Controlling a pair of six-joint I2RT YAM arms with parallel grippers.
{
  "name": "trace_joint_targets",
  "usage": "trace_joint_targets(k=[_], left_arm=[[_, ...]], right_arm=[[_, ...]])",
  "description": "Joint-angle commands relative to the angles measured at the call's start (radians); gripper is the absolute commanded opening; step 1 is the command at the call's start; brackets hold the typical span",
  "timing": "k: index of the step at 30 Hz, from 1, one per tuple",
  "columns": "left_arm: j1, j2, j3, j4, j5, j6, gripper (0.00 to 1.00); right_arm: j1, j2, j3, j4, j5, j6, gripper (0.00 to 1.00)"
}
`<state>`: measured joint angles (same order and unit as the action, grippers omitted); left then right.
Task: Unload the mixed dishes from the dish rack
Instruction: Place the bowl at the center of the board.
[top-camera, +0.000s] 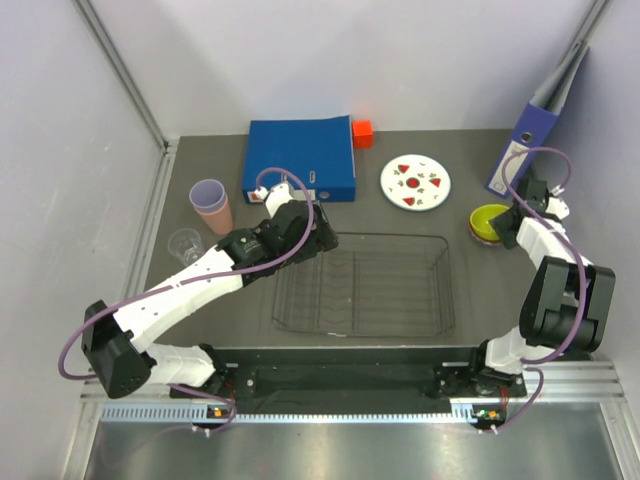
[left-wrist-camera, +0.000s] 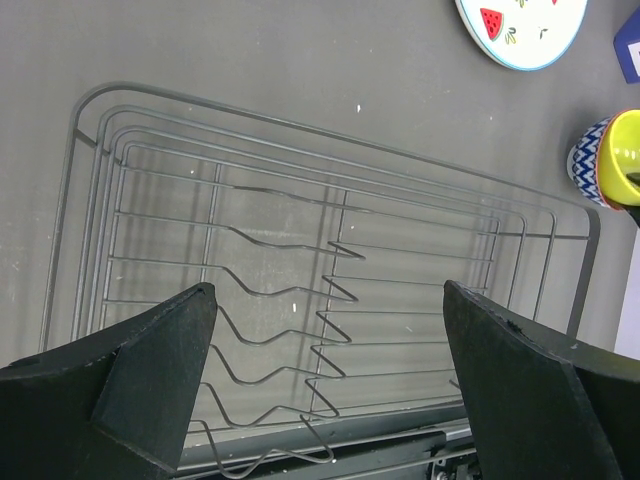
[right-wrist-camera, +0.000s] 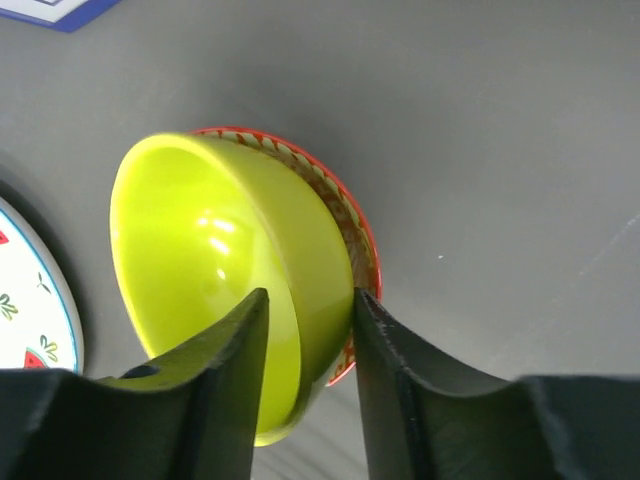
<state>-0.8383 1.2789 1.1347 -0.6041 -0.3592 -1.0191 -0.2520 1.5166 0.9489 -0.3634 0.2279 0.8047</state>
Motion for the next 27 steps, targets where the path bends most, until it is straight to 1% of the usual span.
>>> trace_joint_targets(k=[1, 4, 10, 19, 27], left_arm=[[0.004, -0.009, -0.007, 0.035, 0.008, 0.004, 0.99], [0.004, -0.006, -0.006, 0.041, 0.014, 0.008, 0.99], [0.004, -0.003, -0.007, 0.053, 0.026, 0.013, 0.99], [0.004, 0.002, -0.009, 0.064, 0.039, 0.016, 0.99], [0.004, 0.011, -0.007, 0.073, 0.048, 0.022, 0.99]], right_arm=[[-0.012, -0.041, 0.010, 0.018, 0.025, -0.016, 0.43], [-0.010, -0.050, 0.017, 0.003, 0.037, -0.025, 0.48], [-0.010, -0.081, 0.027, -0.009, 0.041, -0.032, 0.52], [-0.010, -0.119, 0.063, -0.058, 0.037, -0.047, 0.52], [-0.009, -0.222, 0.111, -0.100, 0.005, -0.025, 0.52]])
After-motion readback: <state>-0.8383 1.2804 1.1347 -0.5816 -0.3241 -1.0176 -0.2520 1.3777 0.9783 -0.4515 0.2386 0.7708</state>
